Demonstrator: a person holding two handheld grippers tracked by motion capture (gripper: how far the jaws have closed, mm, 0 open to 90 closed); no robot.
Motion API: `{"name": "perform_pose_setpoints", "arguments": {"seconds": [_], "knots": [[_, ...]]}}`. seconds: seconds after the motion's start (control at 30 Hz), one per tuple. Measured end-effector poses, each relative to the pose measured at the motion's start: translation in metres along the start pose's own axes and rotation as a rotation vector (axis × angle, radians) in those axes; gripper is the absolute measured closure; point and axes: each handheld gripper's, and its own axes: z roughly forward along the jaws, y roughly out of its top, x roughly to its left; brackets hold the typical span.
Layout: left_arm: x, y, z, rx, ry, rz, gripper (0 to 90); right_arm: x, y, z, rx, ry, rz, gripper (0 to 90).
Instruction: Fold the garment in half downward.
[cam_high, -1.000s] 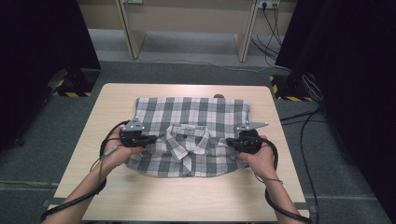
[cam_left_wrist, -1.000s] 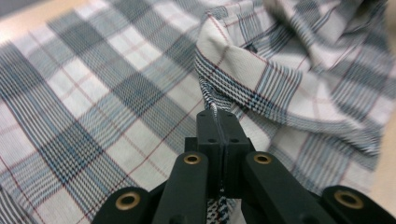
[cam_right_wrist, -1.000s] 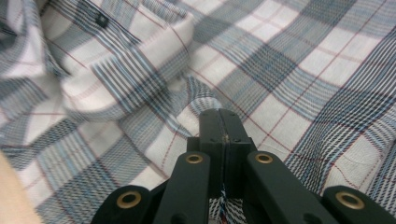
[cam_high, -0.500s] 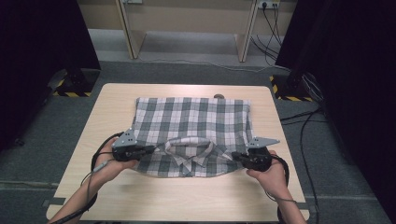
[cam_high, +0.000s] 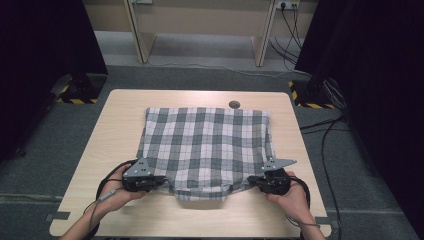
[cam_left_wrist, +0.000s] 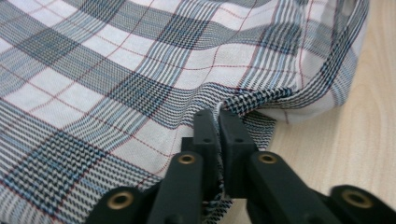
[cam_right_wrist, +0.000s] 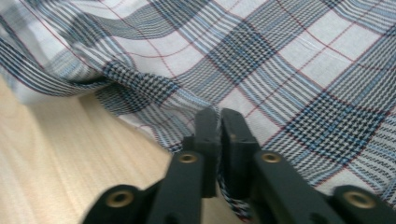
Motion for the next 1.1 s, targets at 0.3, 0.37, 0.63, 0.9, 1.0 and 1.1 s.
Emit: {"name": "perform_pose_setpoints", "arguments": {"seconds": [0.3, 0.37, 0.63, 0.9, 1.0, 1.1], "knots": [[0.016, 0.001, -0.031, -0.175, 0.066, -0.104, 33.8, -0.008, 0.013, -0.028, -0.199, -0.016, 0.087, 44.8], [0.023, -0.001, -0.037, -0.190, 0.101, -0.138, 28.2, -0.014, 0.015, -0.032, -0.227, -0.048, 0.120, 41.1], [0.056, -0.010, -0.046, -0.226, 0.231, -0.279, 21.1, -0.041, 0.016, -0.034, -0.243, -0.210, 0.196, 27.6], [0.084, -0.011, -0.047, -0.184, 0.354, -0.373, 22.1, -0.062, 0.011, -0.027, -0.205, -0.328, 0.301, 24.6], [0.084, -0.013, -0.049, -0.176, 0.355, -0.369, 22.2, -0.062, 0.008, -0.028, -0.199, -0.333, 0.315, 24.7], [0.081, -0.014, -0.054, -0.172, 0.358, -0.337, 22.2, -0.061, 0.007, -0.031, -0.189, -0.337, 0.323, 24.6]]}}
